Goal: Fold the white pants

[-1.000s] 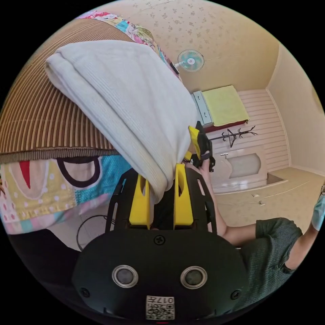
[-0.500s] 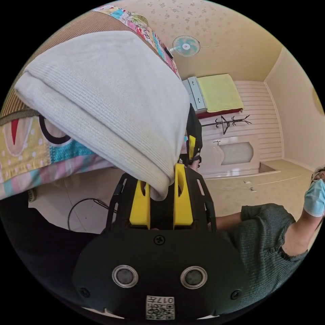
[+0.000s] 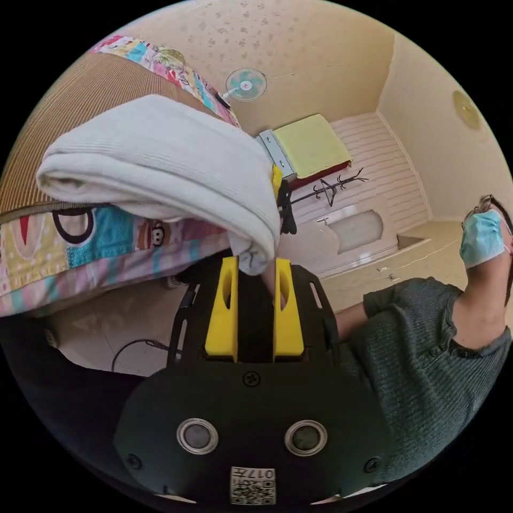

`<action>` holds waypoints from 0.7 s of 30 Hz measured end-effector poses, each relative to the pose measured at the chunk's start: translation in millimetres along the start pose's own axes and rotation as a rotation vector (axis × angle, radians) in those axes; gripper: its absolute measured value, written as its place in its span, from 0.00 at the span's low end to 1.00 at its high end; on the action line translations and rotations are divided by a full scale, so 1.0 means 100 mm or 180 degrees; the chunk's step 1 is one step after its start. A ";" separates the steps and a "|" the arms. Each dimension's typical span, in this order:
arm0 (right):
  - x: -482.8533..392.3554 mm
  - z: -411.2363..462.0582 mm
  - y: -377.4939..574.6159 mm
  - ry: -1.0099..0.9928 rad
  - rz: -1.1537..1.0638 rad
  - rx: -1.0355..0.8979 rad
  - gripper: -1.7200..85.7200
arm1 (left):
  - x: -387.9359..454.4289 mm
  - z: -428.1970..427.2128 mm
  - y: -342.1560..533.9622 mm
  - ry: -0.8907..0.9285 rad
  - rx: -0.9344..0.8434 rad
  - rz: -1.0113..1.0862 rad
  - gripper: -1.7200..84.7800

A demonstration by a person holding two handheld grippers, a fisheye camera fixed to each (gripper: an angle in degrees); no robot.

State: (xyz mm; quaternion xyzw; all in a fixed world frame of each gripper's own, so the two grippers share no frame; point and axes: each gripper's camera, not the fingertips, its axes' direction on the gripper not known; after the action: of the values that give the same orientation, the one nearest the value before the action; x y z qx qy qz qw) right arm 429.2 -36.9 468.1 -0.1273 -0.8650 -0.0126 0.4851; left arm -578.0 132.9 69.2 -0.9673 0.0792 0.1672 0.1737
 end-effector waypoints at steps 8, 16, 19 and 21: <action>-1.23 -1.67 -1.19 0.1111 -0.1166 0.0866 0.16 | 0.13 0.48 -0.02 -0.0237 -0.0219 -0.0029 0.15; -1.21 -3.87 -0.71 0.1897 -0.0367 0.2369 0.16 | 0.22 1.24 -0.05 -0.0424 -0.0582 -0.0051 0.14; -0.79 -4.45 0.14 0.2250 0.0773 0.2947 0.16 | 0.26 1.49 -0.04 -0.0556 -0.0746 -0.0051 0.14; -0.57 -4.56 0.87 0.1699 0.0964 0.3326 0.15 | 0.27 1.61 -0.05 -0.0525 -0.0799 -0.0068 0.14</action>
State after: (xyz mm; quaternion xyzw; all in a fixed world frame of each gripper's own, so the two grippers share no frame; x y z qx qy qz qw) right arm 859.6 -30.9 652.4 0.0136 -0.5775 0.4515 0.6800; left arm -599.4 193.2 -81.3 -0.9651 0.0329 0.2528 0.0591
